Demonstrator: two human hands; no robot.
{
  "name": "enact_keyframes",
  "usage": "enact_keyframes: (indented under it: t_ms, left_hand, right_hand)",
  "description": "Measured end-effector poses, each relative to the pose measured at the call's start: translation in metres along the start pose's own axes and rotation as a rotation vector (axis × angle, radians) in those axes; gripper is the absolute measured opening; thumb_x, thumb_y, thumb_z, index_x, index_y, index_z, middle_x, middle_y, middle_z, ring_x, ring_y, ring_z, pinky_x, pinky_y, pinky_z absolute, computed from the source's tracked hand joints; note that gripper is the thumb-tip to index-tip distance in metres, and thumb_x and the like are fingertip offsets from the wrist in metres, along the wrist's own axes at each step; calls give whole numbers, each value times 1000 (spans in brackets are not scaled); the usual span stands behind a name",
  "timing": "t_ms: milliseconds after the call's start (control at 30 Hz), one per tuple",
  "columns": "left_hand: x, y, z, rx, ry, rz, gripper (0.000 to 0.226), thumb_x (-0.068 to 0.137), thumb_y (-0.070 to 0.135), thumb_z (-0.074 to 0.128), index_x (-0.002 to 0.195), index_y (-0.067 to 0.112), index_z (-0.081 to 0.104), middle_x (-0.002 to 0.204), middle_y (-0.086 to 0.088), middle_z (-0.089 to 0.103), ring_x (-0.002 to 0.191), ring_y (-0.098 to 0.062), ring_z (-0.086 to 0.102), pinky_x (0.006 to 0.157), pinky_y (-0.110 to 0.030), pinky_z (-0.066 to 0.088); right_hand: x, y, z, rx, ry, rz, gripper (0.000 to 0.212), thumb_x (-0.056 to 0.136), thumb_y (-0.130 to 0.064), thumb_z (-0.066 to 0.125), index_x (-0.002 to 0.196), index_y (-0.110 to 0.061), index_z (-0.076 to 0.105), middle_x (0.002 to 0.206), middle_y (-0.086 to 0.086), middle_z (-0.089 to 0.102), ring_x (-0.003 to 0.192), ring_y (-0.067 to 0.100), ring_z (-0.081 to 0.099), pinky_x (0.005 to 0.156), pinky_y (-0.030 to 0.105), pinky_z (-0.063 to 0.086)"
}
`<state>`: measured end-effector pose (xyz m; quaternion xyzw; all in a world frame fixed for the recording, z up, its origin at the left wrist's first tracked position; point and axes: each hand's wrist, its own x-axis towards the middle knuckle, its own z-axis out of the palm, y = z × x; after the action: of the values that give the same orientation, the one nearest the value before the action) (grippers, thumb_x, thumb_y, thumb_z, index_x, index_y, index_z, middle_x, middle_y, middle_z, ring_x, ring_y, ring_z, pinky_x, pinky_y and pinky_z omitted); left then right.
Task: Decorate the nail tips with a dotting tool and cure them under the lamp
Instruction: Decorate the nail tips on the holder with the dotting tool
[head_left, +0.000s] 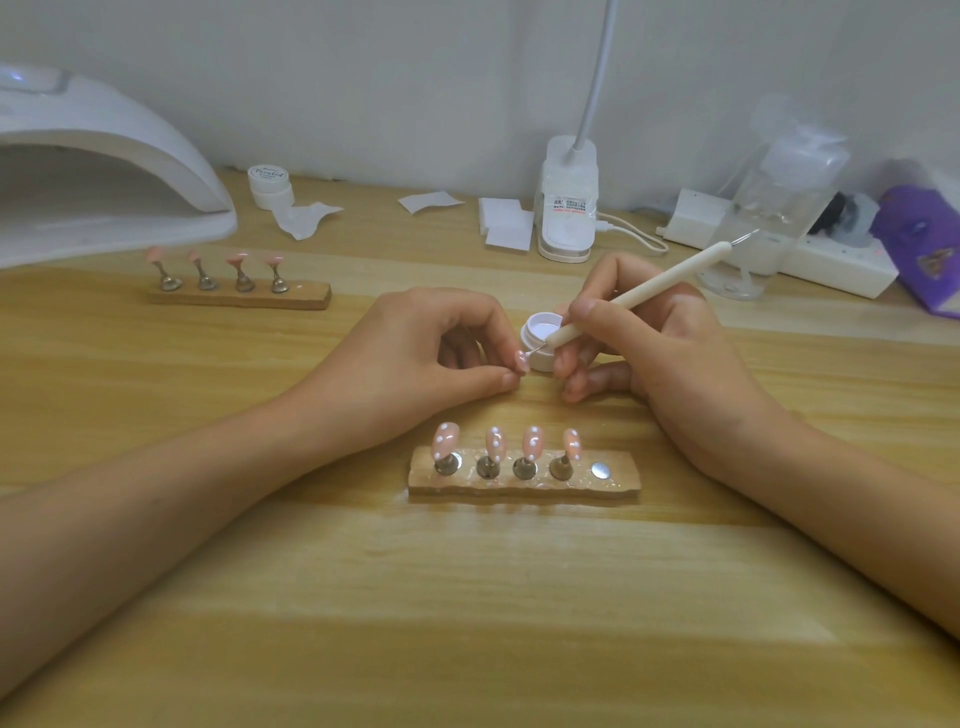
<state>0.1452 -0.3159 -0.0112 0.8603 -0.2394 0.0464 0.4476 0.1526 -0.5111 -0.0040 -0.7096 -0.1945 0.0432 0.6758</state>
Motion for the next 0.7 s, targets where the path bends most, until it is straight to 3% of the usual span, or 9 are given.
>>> enact_keyframes:
  t_ms: [200, 700]
  left_hand:
    - [0, 0, 0, -8, -2, -4, 18, 79, 9, 79, 76, 24, 69, 63, 28, 62, 57, 5, 55, 56, -4, 37]
    - [0, -1, -1, -9, -14, 8, 16, 79, 9, 78, 77, 22, 69, 65, 26, 63, 58, 3, 56, 58, -4, 38]
  right_hand:
    - [0, -1, 0, 19, 9, -34, 17, 88, -15, 56, 73, -12, 49, 65, 9, 66, 57, 18, 60, 53, 28, 54]
    - [-1, 0, -1, 28, -1, -88, 17, 89, -13, 55, 72, -14, 52, 68, 7, 67, 61, 19, 62, 54, 28, 53]
